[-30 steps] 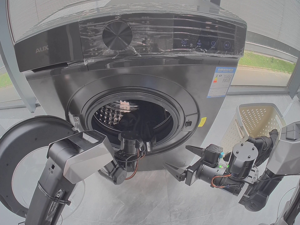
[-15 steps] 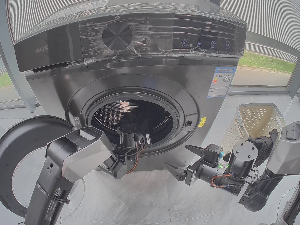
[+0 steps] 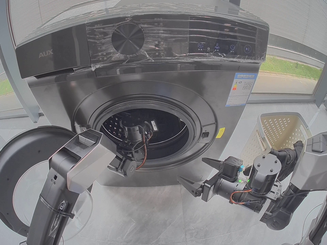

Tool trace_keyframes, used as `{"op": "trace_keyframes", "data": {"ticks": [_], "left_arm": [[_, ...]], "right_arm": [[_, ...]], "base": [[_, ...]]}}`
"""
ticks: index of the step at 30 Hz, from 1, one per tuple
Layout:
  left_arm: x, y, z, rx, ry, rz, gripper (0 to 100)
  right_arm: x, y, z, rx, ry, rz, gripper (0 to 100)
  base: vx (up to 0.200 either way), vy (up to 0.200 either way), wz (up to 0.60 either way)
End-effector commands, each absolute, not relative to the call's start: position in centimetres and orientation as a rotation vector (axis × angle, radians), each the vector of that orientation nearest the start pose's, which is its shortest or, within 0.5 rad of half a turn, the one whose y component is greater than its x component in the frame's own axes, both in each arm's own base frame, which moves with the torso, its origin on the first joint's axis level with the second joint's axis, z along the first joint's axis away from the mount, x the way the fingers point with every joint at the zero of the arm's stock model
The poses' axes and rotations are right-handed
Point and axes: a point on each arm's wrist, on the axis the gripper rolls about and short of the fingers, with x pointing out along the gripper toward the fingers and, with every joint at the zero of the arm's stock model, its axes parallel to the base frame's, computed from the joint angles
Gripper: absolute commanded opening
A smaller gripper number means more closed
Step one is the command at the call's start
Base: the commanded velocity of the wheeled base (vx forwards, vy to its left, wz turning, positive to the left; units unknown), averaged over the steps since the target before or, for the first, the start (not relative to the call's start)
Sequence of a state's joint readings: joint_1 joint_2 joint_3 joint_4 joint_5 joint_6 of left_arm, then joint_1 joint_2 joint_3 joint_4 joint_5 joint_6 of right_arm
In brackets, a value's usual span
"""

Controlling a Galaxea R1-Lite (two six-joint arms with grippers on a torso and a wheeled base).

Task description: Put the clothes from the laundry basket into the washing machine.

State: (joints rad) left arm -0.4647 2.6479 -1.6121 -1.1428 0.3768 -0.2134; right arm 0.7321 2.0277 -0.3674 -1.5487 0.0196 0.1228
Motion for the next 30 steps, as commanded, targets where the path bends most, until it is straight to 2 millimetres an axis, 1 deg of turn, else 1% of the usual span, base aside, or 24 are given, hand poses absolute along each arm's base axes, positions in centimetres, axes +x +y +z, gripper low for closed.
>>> {"op": "trace_keyframes", "data": {"ticks": [1,3,4,8,12,19,21,23,26,28,29,30], "left_arm": [[47.1,-22.3,3.6,-0.256,-0.091,-0.093,0],[47.2,-22.3,3.6,-0.255,-0.091,-0.092,0],[47.1,-22.3,3.6,-0.253,-0.089,-0.091,100],[47.1,-22.4,3.6,-0.257,-0.095,-0.095,100],[46.9,-22.7,3.0,-0.252,-0.078,-0.1,100],[46.4,-22.6,2.5,-0.241,-0.052,-0.098,100],[46.0,-22.6,2.3,-0.23,-0.03,-0.099,100],[45.3,-22.7,2.5,-0.224,-0.015,-0.108,100],[43.6,-22.9,3.1,-0.206,0.024,-0.124,100],[43.6,-22.9,3.1,-0.206,0.024,-0.124,100],[42.2,-22.8,2.7,-0.173,0.082,-0.133,100],[42.1,-22.7,2.2,-0.151,0.095,-0.133,100]], "right_arm": [[21.8,19.6,7.7,0.077,0.152,0.743,100],[21.8,19.6,7.7,0.077,0.152,0.743,100],[21.8,19.6,7.8,0.078,0.151,0.745,100],[21.8,19.6,7.8,0.078,0.15,0.743,100],[21.8,19.6,7.8,0.078,0.15,0.743,100],[21.8,19.6,7.8,0.077,0.152,0.743,100],[21.8,19.6,7.7,0.077,0.153,0.743,100],[21.8,19.6,7.7,0.076,0.156,0.743,100],[21.8,19.6,7.7,0.076,0.156,0.743,100],[21.8,19.6,7.7,0.076,0.156,0.743,100],[21.8,19.6,7.7,0.076,0.155,0.743,100],[21.8,19.7,7.7,0.077,0.152,0.745,100]], "base": [[0.0,0.0,0.0],[0.0,0.0,0.0],[0.0,0.0,0.0],[0.0,0.0,0.0],[0.0,0.0,0.0],[0.0,0.0,0.0],[0.0,0.0,0.0],[0.0,0.0,0.0],[0.0,0.0,0.0],[0.0,0.0,0.0],[0.0,0.0,0.0],[0.0,0.0,0.0]]}}
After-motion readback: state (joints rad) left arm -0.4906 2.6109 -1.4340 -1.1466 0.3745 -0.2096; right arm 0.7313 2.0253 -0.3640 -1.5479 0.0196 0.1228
